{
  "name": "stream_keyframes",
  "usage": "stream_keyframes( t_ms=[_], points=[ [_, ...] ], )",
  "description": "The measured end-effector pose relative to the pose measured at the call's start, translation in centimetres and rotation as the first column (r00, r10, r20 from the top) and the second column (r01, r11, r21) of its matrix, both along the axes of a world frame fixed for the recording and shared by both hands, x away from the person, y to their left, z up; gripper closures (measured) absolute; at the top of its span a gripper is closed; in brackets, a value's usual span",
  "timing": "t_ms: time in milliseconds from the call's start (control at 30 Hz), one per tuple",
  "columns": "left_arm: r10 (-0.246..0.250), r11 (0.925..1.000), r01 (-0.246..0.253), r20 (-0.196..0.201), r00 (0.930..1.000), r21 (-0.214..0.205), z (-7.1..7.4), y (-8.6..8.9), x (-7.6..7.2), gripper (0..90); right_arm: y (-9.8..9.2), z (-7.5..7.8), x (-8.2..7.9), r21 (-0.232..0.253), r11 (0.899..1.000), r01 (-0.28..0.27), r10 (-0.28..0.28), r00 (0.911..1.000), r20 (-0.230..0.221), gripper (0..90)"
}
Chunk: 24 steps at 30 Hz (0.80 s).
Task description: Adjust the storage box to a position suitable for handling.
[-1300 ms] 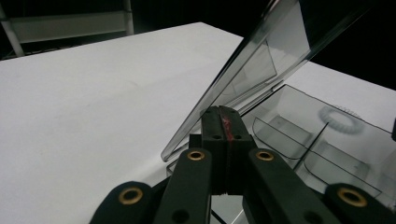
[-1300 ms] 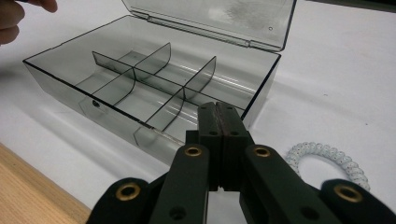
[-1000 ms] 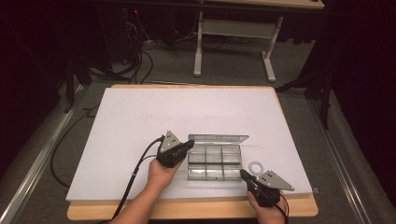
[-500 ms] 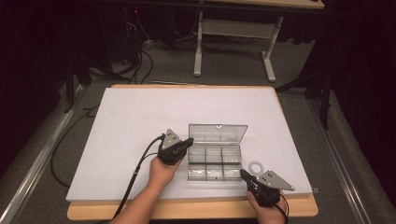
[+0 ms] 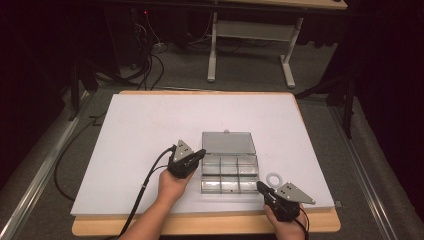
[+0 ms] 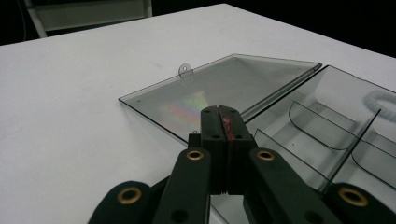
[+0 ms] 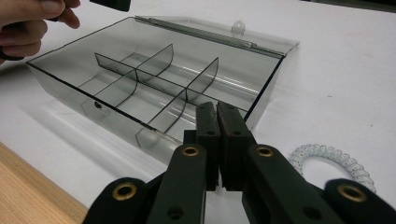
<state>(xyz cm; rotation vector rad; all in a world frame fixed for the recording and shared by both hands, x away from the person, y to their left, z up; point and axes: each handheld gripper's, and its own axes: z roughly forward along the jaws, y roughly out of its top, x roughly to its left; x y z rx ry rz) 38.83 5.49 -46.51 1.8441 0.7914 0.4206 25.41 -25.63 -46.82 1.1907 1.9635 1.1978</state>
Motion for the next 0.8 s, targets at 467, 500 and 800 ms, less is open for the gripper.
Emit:
stream_keyframes(
  t_ms=[467,500,800],
  points=[
    [0.043,0.9931,-0.042,-0.007,0.9991,0.109,-0.9,3.9,-1.4,73.8,-2.0,0.0,-0.1,0.019,0.997,0.078,-0.078,0.9969,0.007,81.5],
    [0.050,0.9919,-0.048,-0.017,0.9986,0.118,-0.9,4.4,-1.4,72.6,-2.2,-0.1,-0.1,0.019,0.996,0.084,-0.084,0.9965,0.004,81.0],
    [0.161,0.9609,-0.159,0.012,0.9869,0.226,-1.4,10.3,-2.2,59.2,-3.6,-1.0,0.3,0.021,0.990,0.138,-0.137,0.9903,-0.022,77.0]
  ],
)
